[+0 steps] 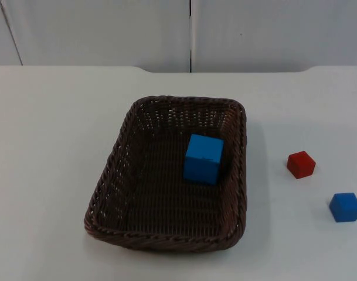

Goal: Pick up the basket with the left hand and place the largest block into the basket with the right hand.

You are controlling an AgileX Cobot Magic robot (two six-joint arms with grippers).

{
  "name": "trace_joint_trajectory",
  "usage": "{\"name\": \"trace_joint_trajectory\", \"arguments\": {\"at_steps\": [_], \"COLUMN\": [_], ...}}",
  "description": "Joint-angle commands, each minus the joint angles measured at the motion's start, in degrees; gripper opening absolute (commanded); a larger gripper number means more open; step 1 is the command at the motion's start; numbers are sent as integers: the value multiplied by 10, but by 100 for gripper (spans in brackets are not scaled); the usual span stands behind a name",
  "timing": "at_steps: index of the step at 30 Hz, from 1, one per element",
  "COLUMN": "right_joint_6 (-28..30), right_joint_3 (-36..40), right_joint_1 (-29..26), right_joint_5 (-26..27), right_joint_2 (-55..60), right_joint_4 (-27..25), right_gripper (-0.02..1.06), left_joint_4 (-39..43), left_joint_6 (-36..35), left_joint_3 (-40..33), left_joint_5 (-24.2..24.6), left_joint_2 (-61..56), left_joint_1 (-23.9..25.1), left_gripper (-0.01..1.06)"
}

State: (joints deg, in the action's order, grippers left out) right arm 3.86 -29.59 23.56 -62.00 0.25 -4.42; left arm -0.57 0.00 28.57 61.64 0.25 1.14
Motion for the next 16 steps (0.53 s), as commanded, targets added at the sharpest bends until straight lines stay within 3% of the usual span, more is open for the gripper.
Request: {"name": "trace_joint_trajectory", "arguments": {"at_steps": [1, 6, 16], "right_joint_6": [0, 0, 0], "right_joint_3": [0, 0, 0], "right_joint_1": [-20, -91, -181], "right_joint_5": [2, 2, 3], "right_joint_2": [-3, -3, -3], "right_joint_4": [-2, -2, -2], "right_gripper": [105, 105, 105], "left_joint_4": [0, 0, 0], "left_joint_6": [-4, -4, -4], "left_joint_3": [-2, -2, -2], "left_joint_5": [-1, -1, -1], "left_joint_2": [-2, -2, -2], "left_joint_1": [2, 2, 2], "left_gripper": [105, 105, 105]}}
